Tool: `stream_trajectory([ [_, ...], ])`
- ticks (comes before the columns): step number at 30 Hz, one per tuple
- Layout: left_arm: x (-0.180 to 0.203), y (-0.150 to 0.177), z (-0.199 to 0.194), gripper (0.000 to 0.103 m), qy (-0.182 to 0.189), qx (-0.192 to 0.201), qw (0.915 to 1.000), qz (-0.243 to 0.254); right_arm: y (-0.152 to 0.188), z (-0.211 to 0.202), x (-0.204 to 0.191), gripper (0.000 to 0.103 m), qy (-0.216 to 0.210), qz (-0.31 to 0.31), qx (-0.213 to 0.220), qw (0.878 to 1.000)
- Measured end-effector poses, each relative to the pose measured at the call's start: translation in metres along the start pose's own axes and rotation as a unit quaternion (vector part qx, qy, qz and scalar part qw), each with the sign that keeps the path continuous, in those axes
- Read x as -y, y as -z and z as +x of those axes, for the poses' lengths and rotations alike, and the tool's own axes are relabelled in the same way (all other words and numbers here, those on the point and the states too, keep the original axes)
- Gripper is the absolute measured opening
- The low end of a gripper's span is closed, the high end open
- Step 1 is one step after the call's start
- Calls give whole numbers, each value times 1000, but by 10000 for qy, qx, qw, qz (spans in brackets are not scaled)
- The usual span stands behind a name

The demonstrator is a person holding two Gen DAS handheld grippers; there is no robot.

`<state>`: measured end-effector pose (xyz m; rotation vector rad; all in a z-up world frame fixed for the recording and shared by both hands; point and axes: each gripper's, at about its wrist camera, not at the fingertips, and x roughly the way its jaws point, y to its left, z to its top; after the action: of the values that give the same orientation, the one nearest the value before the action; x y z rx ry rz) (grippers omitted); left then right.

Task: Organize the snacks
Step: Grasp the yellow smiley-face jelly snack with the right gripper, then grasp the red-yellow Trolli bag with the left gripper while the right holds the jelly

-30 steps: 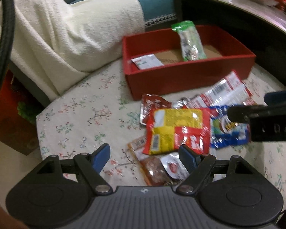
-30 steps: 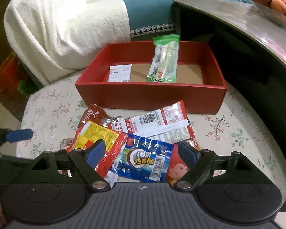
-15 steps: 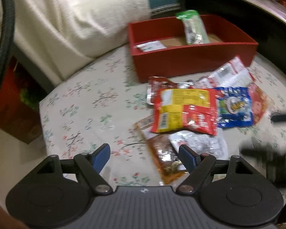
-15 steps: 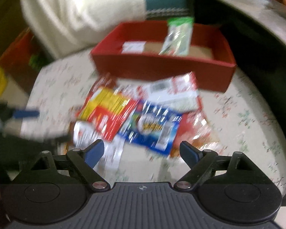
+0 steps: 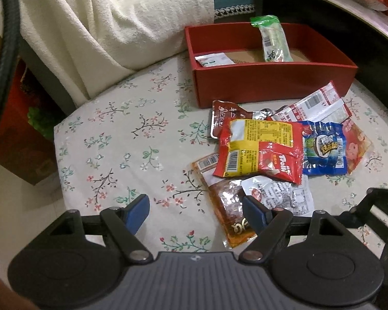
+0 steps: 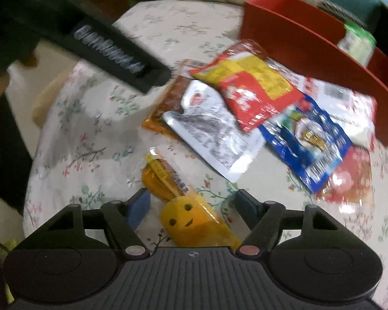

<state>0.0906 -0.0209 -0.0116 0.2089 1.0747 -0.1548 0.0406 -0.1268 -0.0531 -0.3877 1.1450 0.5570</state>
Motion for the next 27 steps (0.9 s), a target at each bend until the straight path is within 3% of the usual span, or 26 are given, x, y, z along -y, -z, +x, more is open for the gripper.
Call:
stream_trajectory([
  [5,2,-8,2,73,292,-92,9995,-120,3,-3,-21,54,70,-490,-24,9988],
  [10,12,-29,9,73,667,-174,9973,-245,8,-9,-12,51,-17,-418,-290,9987],
  [15,23,-51,25,73,877,-383,9945,-427,12,-16,11,50,-8,-10,-203,9998],
  [21,24,-69,55,72,1423,-984,9780,-1169,20,-15,31,51,-61,351,-213,9991],
  [27,25,-73,68,73,895,-997,9840,-1178,25,-21,45,53,-195,603,-201,9978],
])
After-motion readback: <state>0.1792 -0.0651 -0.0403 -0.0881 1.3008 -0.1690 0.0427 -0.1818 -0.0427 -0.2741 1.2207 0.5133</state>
